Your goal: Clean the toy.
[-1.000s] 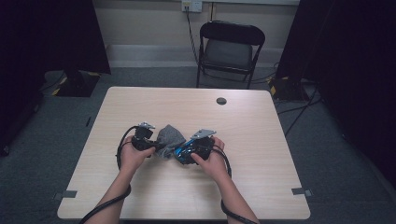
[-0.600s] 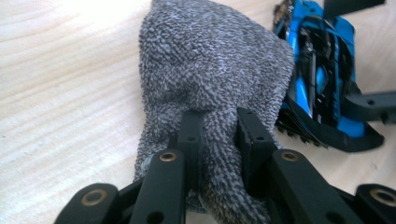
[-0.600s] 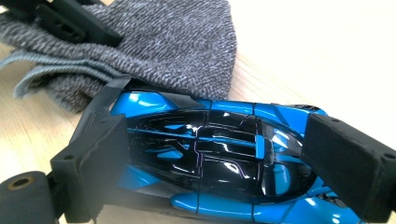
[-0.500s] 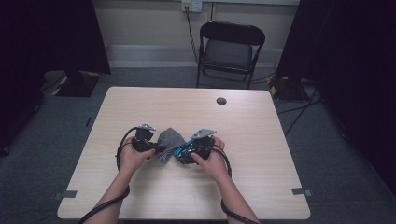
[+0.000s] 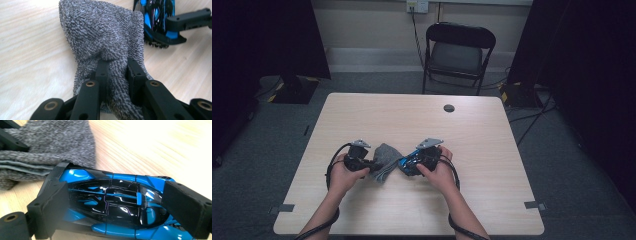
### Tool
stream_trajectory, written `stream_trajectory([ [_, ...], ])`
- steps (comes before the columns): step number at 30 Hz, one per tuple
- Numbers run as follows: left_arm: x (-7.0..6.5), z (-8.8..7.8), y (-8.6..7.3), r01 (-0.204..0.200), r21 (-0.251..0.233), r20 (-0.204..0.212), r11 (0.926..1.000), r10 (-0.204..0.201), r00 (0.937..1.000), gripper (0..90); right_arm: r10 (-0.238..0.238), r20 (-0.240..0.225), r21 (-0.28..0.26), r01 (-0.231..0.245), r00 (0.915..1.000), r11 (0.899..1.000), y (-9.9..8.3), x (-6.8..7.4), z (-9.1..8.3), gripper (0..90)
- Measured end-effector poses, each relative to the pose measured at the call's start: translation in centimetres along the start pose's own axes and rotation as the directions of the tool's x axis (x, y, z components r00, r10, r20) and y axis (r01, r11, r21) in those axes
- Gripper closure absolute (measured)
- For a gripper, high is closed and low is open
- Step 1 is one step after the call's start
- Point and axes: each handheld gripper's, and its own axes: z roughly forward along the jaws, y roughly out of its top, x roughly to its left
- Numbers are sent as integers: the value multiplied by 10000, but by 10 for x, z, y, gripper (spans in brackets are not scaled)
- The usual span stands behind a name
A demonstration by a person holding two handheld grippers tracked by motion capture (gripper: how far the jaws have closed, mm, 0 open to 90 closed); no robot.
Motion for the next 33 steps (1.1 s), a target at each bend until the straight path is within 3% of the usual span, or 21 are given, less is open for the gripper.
stream_trajectory([
  [10,5,-21,-20,132,-65,30,9999,-132,9999,746,22,-3,-80,-22,10000,10000,-1,0,0,72],
  [15,3,-32,-25,133,-360,36,9993,-132,9999,746,-1,-16,-185,1,10000,9998,-2,-1,0,71],
  [21,-1,-37,-26,24,-626,157,9980,-14,9999,745,50,-36,-564,-52,10000,9984,-7,-2,-1,72],
  [24,-3,-37,-26,-42,-533,245,9986,55,9997,744,546,20,-501,-544,9985,9973,-9,-5,-4,102],
  [26,-6,-36,-25,-99,-493,256,9987,112,9996,743,394,-158,-639,-404,9991,9971,-9,-9,-8,172],
  [33,-20,-38,-17,-441,-639,492,9970,473,9977,740,156,-464,-947,-199,9988,9953,-11,-21,-30,147],
])
